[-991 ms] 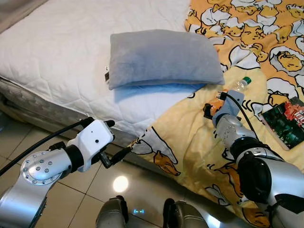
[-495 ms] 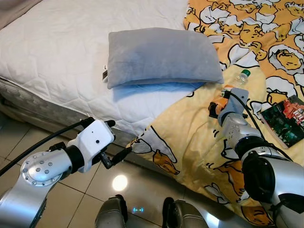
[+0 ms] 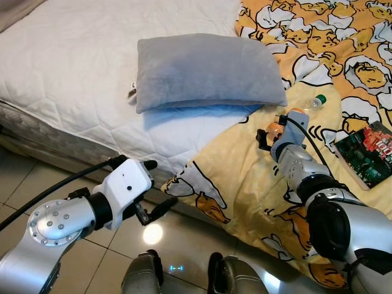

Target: Clean up the room

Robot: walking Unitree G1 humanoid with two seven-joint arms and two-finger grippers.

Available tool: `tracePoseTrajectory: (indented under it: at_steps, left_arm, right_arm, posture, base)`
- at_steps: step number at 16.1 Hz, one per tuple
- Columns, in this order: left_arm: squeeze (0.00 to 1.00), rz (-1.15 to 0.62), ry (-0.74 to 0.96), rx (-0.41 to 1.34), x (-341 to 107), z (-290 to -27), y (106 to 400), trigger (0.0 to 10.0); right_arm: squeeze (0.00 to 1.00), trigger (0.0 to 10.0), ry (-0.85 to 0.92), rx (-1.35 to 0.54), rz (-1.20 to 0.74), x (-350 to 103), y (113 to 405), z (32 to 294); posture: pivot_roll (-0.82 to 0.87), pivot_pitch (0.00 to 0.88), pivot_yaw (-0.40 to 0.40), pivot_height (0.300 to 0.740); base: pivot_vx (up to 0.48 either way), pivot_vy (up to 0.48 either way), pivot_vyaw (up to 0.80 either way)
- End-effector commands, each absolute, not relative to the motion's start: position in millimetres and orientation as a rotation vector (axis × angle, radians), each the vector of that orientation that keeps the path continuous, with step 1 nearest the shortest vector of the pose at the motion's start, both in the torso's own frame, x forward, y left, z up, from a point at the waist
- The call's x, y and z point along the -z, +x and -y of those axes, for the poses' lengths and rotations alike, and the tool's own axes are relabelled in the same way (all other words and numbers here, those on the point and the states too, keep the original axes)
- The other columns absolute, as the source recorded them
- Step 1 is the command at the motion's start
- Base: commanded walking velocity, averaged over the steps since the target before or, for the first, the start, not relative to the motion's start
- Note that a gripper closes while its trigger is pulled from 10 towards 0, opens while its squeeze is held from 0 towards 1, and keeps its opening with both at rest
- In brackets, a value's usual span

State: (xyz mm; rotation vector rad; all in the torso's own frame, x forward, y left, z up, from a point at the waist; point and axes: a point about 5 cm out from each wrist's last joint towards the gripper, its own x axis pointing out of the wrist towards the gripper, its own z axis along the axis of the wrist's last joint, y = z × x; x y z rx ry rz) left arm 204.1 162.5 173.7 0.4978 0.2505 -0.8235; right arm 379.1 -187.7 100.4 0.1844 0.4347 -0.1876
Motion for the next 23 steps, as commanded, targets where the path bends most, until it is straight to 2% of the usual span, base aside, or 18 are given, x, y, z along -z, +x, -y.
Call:
tracePoseTrajectory:
  at_steps: [1, 4, 7, 8, 10, 12, 13, 14, 15, 18, 21, 23]
  left_arm:
    - [0.0, -0.254, 0.497, 0.839, -174, -160, 200, 10.0]
    - [0.0, -0.258, 0.493, 0.837, -173, -159, 199, 10.0]
    - [0.0, -0.257, 0.461, 0.818, -165, -157, 196, 10.0]
    - [0.0, -0.26, 0.458, 0.816, -163, -156, 195, 10.0]
    - [0.0, -0.283, 0.392, 0.776, -151, -155, 192, 10.0]
    - [0.0, -0.281, 0.352, 0.726, -147, -158, 194, 10.0]
    - [0.0, -0.282, 0.267, 0.579, -137, -163, 201, 10.0]
    - [0.0, -0.288, 0.251, 0.541, -135, -165, 202, 10.0]
    - [0.0, -0.241, 0.191, 0.429, -133, -165, 212, 10.0]
    - [0.0, -0.25, 0.179, 0.225, -116, -168, 237, 10.0]
    - [0.0, -0.232, 0.174, 0.175, -115, -163, 250, 10.0]
    - [0.0, -0.228, 0.174, 0.137, -116, -169, 255, 10.0]
  right_arm:
    - [0.0, 10.0, 0.166, 0.252, -0.437, -100, 377, 200]
    - [0.0, 10.0, 0.203, 0.286, -0.406, -101, 376, 207]
    - [0.0, 10.0, 0.303, 0.262, -0.405, -90, 370, 204]
    - [0.0, 10.0, 0.316, 0.249, -0.405, -88, 370, 203]
    - [0.0, 10.0, 0.323, 0.056, -0.422, -72, 360, 191]
    - [0.0, 10.0, 0.329, -0.002, -0.41, -67, 356, 191]
    - [0.0, 10.0, 0.338, -0.032, -0.361, -65, 349, 202]
    - [0.0, 10.0, 0.343, -0.036, -0.349, -65, 348, 204]
    - [0.0, 10.0, 0.237, -0.06, -0.28, -70, 343, 208]
    - [0.0, 10.0, -0.004, -0.079, -0.181, -77, 316, 191]
    - [0.0, 10.0, 0.136, 0.125, -0.235, -70, 284, 195]
    - [0.0, 10.0, 0.126, 0.083, -0.226, -71, 268, 188]
  posture:
    - [0.16, 0.252, -0.103, 0.74]
    - [0.15, 0.236, -0.101, 0.74]
    - [0.1, 0.133, -0.086, 0.74]
    - [0.1, 0.133, -0.086, 0.74]
    - [0.06, 0.032, -0.07, 0.74]
    - [0.05, 0.008, -0.067, 0.74]
    - [0.02, 0.0, -0.052, 0.74]
    - [0.02, 0.0, -0.052, 0.74]
    - [0.0, 0.0, -0.037, 0.74]
    - [-0.04, 0.0, -0.009, 0.74]
    - [-0.04, 0.0, -0.007, 0.74]
    - [-0.04, 0.0, -0.004, 0.74]
  base:
    - [0.0, 0.0, 0.0]
    - [0.0, 0.0, 0.0]
    - [0.0, 0.0, 0.0]
    - [0.0, 0.0, 0.0]
    - [0.0, 0.0, 0.0]
    - [0.0, 0.0, 0.0]
    - [0.0, 0.0, 0.0]
    - [0.0, 0.0, 0.0]
    - [0.0, 0.0, 0.0]
    - [0.0, 0.0, 0.0]
    - [0.0, 0.0, 0.0]
    - [0.0, 0.0, 0.0]
